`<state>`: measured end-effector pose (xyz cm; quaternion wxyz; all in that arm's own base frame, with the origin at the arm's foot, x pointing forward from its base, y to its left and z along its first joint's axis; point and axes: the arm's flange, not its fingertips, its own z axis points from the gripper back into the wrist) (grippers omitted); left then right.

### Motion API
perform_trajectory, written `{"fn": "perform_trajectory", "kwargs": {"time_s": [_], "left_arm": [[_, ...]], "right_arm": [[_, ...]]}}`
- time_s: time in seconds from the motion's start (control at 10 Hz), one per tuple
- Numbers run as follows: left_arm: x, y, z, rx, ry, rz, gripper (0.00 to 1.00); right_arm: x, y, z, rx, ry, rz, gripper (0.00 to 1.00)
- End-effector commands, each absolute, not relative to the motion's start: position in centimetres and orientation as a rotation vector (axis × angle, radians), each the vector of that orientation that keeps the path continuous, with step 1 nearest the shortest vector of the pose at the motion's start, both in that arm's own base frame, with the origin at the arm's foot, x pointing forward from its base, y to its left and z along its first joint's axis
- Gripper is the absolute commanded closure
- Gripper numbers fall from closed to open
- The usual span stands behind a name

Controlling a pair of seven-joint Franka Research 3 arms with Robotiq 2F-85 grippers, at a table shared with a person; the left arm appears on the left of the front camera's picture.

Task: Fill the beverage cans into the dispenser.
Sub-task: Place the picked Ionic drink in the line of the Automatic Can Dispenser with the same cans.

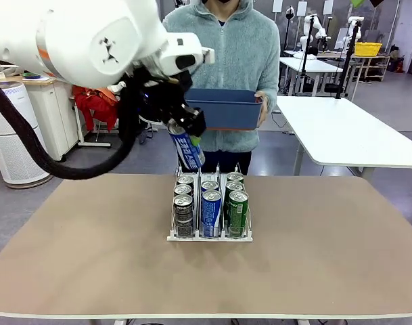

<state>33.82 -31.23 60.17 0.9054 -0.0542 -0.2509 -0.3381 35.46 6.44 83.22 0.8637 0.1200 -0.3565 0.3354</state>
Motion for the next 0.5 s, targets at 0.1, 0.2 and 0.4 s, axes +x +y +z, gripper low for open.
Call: {"fn": "perform_trajectory", "kwargs": {"time_s": [0.1, 0.2, 0.4], "left_arm": [[31.7, -32.5, 58.1, -0.139, -0.511, -0.694, 0.43], [31.7, -33.0, 56.9, -0.136, -0.494, -0.697, 0.43], [31.8, -33.2, 54.7, -0.223, -0.440, -0.714, 0.43]], "right_arm": [[35.4, 6.4, 83.1, 0.248, -0.748, 0.703, 0.00], [35.4, 6.4, 83.1, 0.248, -0.748, 0.703, 0.00], [35.4, 6.4, 83.1, 0.248, -0.748, 0.703, 0.00]]}}
